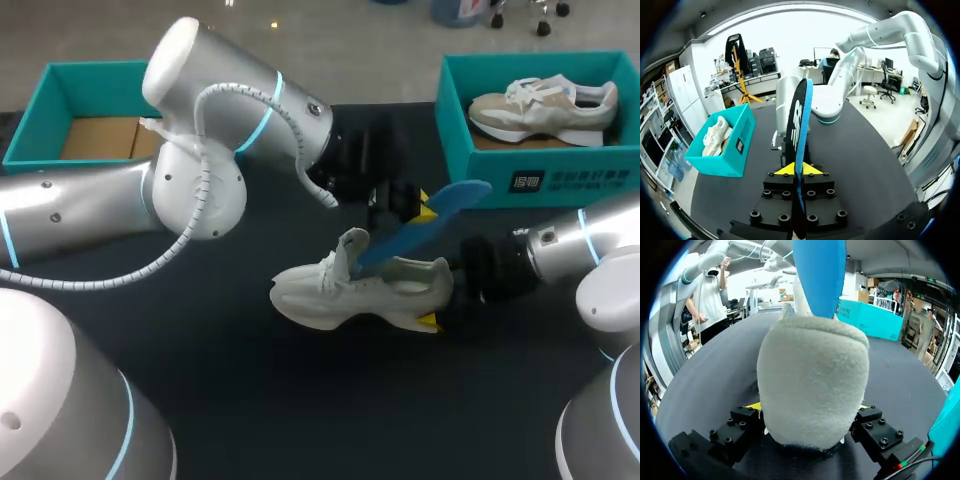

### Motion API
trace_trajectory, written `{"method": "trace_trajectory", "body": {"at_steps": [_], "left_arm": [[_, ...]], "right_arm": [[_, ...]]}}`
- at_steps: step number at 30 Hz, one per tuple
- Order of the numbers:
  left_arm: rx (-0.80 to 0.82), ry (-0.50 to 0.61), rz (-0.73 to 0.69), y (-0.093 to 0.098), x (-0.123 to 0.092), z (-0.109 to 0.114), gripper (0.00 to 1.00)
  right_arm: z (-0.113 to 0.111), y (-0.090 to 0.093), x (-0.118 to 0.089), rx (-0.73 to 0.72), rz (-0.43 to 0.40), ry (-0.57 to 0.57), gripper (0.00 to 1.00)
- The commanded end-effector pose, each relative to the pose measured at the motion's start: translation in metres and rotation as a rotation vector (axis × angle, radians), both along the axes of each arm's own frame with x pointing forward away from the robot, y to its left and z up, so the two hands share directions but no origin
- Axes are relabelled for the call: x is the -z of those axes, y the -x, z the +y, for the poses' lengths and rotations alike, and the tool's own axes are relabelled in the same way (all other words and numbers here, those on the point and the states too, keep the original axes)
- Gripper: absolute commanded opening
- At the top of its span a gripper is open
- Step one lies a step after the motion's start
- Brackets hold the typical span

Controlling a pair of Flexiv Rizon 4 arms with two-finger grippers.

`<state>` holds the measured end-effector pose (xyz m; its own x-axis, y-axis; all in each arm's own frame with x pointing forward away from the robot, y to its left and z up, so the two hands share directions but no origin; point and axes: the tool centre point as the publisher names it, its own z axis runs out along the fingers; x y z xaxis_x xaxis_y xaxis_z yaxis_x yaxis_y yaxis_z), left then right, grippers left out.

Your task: Take the shoe out of the shoebox, open the shoe tongue, remove and reinsert the insole, then place the shoe into the shoebox

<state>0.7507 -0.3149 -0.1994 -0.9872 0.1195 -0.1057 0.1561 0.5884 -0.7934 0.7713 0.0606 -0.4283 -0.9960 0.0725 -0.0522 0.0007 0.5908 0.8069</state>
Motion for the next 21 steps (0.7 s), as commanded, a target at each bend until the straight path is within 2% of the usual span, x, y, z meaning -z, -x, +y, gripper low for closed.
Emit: {"method": "trace_trajectory", "body": {"at_steps": [1, 5, 7, 21], "left_arm": [[0.024, 0.039, -0.006, 0.003, -0.02, 0.005, 0.0], [0.059, 0.074, -0.029, 0.005, -0.041, 0.002, 0.0], [0.086, 0.055, -0.073, 0.007, -0.048, 0.002, 0.0], [0.086, 0.055, -0.073, 0.007, -0.048, 0.002, 0.0]], "right_arm": [[0.001, 0.0, 0.004, 0.002, 0.0, 0.004, 0.0], [0.001, 0.0, 0.004, 0.002, 0.0, 0.004, 0.0], [0.001, 0.0, 0.004, 0.002, 0.0, 0.004, 0.0], [0.001, 0.0, 0.004, 0.002, 0.0, 0.004, 0.0]]}}
